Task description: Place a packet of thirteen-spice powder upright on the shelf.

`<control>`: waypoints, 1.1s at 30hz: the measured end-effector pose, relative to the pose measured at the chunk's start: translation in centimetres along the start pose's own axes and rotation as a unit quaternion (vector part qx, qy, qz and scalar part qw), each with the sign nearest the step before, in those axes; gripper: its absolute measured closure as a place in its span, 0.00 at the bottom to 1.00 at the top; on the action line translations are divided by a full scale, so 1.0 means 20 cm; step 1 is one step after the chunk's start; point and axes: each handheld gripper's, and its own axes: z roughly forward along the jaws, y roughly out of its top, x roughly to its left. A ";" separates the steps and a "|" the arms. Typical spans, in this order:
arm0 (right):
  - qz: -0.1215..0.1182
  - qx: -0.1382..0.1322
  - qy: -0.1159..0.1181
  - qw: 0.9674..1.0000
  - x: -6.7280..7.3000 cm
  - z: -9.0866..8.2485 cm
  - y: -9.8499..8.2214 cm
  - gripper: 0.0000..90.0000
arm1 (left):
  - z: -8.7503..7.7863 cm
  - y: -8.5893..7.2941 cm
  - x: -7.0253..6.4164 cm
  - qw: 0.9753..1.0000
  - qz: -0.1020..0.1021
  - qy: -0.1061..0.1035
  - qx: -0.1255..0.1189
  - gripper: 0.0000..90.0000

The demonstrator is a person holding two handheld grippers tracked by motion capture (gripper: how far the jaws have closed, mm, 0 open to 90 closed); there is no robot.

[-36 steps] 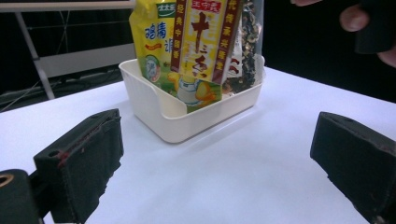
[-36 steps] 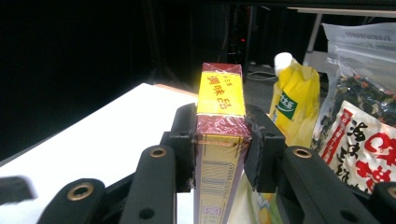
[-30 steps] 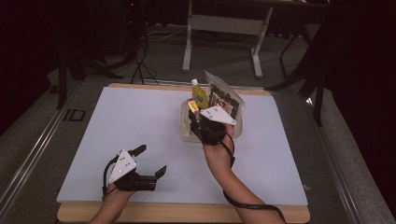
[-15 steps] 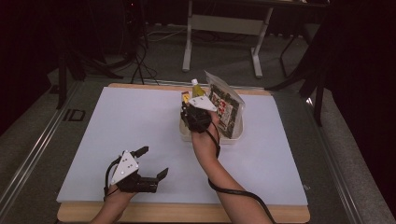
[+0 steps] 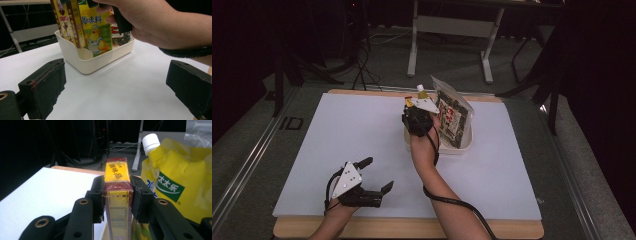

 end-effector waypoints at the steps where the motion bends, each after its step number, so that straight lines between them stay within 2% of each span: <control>1: 0.004 -0.001 -0.001 1.000 0.00 0.00 -0.01 0.74 | 0.00 0.00 0.00 1.000 -0.002 0.000 -0.001 0.03; 8: 0.017 -0.004 0.007 1.000 0.02 0.01 -0.04 0.72 | 0.00 0.00 0.00 1.000 -0.005 -0.002 -0.002 0.03; 12: 0.037 -0.001 0.014 0.999 0.02 0.01 -0.04 0.70 | 0.01 0.00 0.00 1.000 -0.003 -0.003 -0.001 0.03; 19: 0.049 -0.001 0.023 0.999 0.03 -0.01 -0.06 0.68 | 0.01 0.00 0.00 1.000 -0.006 -0.005 -0.001 0.03; 26: 0.076 0.003 0.035 0.997 0.05 -0.04 -0.08 0.66 | 0.01 0.00 0.00 1.000 -0.010 -0.006 -0.001 0.03; 29: 0.078 0.002 0.029 0.997 0.05 -0.03 -0.11 0.66 | 0.01 0.00 0.00 1.000 -0.007 -0.005 -0.002 0.03; 31: 0.087 0.007 0.021 0.996 0.04 -0.01 -0.13 0.67 | 0.00 0.00 0.00 1.000 -0.008 -0.004 -0.003 0.03; 33: 0.083 0.010 0.014 0.996 0.03 0.01 -0.16 0.68 | 0.00 0.00 0.00 1.000 -0.007 -0.003 -0.004 0.03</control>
